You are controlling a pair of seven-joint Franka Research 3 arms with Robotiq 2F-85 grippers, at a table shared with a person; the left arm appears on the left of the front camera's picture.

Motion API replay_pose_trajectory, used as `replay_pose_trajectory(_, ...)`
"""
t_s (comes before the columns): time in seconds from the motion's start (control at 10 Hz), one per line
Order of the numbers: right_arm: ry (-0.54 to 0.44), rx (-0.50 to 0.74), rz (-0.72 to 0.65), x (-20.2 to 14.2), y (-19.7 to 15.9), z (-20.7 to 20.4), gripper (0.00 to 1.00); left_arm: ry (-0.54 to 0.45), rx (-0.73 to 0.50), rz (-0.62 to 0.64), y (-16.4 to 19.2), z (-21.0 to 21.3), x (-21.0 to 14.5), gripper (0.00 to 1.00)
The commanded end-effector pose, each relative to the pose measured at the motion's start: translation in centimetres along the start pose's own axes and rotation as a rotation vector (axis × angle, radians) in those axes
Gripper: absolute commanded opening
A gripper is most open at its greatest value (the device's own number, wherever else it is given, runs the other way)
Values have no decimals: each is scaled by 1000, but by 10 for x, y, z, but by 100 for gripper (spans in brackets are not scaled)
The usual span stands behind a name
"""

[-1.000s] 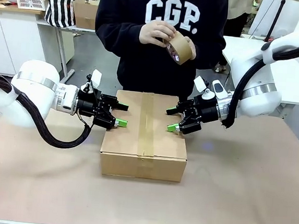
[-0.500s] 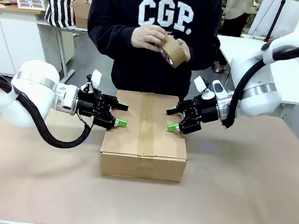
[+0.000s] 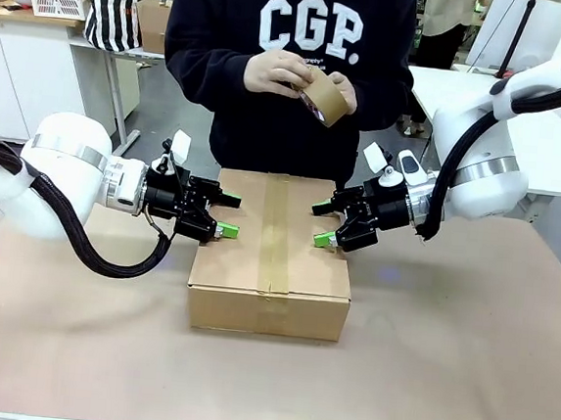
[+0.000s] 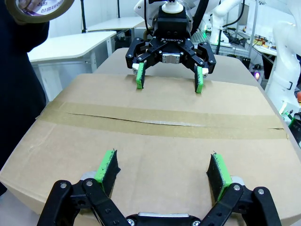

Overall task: Pack the gift set into the box.
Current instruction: Press and hold the closed box until the human finishes sealing it.

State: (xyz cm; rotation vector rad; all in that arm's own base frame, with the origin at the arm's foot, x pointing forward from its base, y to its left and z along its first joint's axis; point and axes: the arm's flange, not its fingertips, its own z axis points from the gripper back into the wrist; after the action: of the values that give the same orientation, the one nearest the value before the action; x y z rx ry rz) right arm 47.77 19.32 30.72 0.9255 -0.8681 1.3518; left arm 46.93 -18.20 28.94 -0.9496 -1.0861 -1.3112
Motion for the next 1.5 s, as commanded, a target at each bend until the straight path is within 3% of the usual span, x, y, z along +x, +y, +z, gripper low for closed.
replay_pose_trajectory(0.0, 5, -2, -2, -2, 0, -1, 100, 7, 3, -12, -3, 2, -4, 100)
replay_pose_trajectory(1.4, 5, -2, -2, -2, 0, -1, 100, 7, 3, -12, -3, 2, -4, 100)
